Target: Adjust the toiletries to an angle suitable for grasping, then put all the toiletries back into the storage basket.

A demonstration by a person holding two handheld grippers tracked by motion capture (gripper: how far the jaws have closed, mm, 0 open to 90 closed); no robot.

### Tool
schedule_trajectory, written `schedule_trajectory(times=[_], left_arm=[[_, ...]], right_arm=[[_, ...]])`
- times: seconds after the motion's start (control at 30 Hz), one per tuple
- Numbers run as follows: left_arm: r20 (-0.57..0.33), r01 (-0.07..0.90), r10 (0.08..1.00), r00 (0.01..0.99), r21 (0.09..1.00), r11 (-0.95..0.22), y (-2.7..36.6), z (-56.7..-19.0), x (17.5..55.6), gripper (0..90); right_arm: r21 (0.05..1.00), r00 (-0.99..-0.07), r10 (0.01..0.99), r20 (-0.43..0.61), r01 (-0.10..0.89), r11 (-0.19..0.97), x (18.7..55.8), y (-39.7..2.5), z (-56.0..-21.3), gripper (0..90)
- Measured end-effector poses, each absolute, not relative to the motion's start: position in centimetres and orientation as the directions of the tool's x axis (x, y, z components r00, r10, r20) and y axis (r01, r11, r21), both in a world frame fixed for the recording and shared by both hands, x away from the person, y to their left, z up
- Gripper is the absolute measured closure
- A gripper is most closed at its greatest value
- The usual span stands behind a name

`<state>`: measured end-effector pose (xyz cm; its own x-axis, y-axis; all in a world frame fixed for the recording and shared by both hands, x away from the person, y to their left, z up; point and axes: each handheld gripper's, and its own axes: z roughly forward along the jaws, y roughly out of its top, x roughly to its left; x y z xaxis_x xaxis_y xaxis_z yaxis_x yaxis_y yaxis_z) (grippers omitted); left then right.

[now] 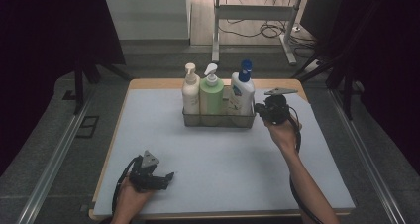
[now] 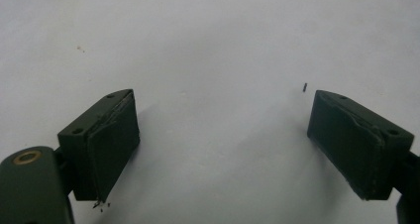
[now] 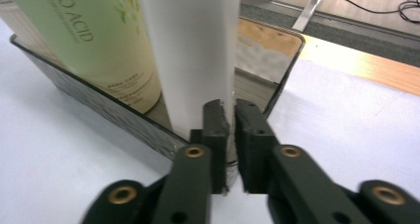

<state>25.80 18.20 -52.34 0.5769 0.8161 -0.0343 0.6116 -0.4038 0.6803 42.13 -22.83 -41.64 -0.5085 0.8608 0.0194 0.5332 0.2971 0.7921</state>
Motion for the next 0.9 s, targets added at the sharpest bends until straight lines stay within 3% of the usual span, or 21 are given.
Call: schedule_trajectory(times=[0.1, 0.9], left_arm=[[-0.036, 0.612, 0.817, 0.575, 0.682, -0.400, 18.2, -52.4, 25.8, 12.3], [-0.037, 0.612, 0.817, 0.575, 0.682, -0.400, 18.2, -52.4, 25.8, 12.3]], right_arm=[[0.792, -0.502, 0.865, 0.015, 0.534, 0.296, 42.3, -22.9, -41.7, 89.2], [0.763, -0.454, 0.891, 0.011, 0.579, 0.286, 46.0, -21.6, -43.4, 89.3]])
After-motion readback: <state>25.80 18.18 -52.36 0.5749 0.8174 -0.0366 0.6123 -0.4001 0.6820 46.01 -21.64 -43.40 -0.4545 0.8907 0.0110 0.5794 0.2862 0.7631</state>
